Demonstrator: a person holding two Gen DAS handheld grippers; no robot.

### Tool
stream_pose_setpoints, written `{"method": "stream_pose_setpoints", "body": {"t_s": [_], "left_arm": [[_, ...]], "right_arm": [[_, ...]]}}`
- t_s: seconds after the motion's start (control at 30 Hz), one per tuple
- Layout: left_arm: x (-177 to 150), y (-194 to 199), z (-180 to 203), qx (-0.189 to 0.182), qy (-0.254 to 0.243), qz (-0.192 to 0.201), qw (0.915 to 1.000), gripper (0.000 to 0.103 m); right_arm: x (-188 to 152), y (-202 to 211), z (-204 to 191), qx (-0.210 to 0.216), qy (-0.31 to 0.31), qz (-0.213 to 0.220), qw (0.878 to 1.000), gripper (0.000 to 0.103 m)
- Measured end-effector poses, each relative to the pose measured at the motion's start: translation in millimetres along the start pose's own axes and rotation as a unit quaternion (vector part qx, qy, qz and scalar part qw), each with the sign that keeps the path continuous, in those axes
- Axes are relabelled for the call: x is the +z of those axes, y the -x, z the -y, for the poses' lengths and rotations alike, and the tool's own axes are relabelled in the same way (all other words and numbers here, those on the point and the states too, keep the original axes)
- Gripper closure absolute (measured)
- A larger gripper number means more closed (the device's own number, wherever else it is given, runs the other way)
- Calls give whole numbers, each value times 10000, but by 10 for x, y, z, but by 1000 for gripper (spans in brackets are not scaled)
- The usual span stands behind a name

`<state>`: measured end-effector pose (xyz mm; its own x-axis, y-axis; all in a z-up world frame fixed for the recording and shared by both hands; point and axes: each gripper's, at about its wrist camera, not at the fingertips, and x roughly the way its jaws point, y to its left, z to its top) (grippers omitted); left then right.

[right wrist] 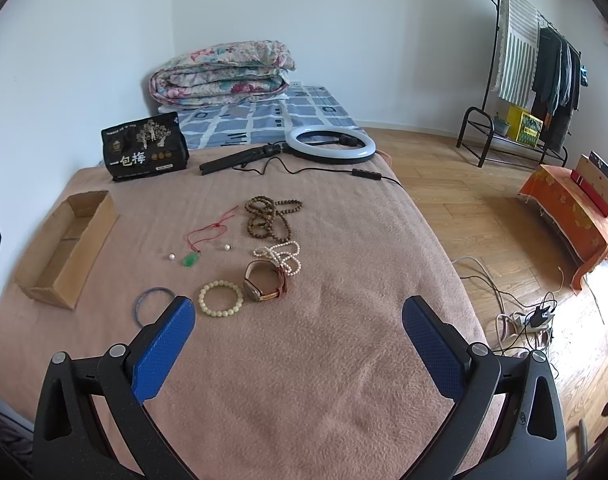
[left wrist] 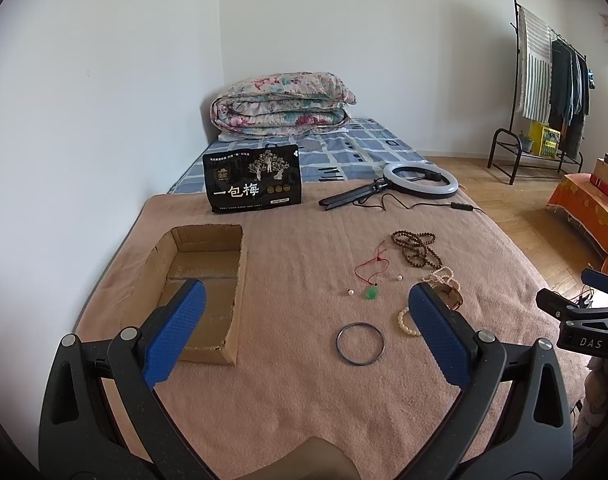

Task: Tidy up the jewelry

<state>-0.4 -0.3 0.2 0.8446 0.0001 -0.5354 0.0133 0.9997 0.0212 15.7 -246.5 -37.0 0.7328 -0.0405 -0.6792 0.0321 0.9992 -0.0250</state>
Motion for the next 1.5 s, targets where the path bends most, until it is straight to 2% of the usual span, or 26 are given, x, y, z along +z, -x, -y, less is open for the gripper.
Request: {"method": "stream_pose_setpoints", "body": {"t_s": [0.23,0.4,0.57,0.63,0.77,0.8,0.87,0.93,1.1,1.2,1.3,1.4,1.5], "left_arm": [[-136,-146,-165,64,-2,-170,9998,0],[-246,-452,-138,10,-32,-487,9988,0],[-261,-551,-74,-93,-185,-670,9975,0],[-283,-625,-56,-190,-199,-820,9963,8],[-344,-805,-22,-452,-152,-1221,9914,13],[-366,-845,-16,-485,-135,-1297,9903,18],[-415,-922,9,-550,-176,-1436,9879,21],[-451,-1007,34,-623,-186,-1566,9855,33],[-573,-1322,92,-935,-32,-2091,9734,44],[-621,-1500,131,-1082,-19,-2237,9686,44],[-674,-1600,169,-1112,-61,-2267,9676,42],[-739,-1698,223,-1133,-126,-2358,9651,25],[-782,-1802,269,-1083,-211,-2440,9635,24]], "right_arm": [[2,-34,-12,-79,79,11,9999,0],[-50,-155,-32,319,172,-59,9993,0],[-84,-369,-29,510,147,-444,9976,0],[-64,-449,4,542,73,-578,9968,0],[-14,-630,105,607,-144,-910,9939,0],[1,-695,144,653,-240,-1029,9923,0],[18,-802,205,733,-432,-1192,9892,0],[39,-934,268,794,-602,-1370,9855,0],[73,-1211,314,791,-628,-1576,9823,3],[86,-1341,291,877,-579,-1642,9808,5],[102,-1428,235,914,-481,-1651,9808,5],[126,-1492,169,914,-324,-1629,9819,5],[146,-1566,111,878,-151,-1597,9831,5]]}}
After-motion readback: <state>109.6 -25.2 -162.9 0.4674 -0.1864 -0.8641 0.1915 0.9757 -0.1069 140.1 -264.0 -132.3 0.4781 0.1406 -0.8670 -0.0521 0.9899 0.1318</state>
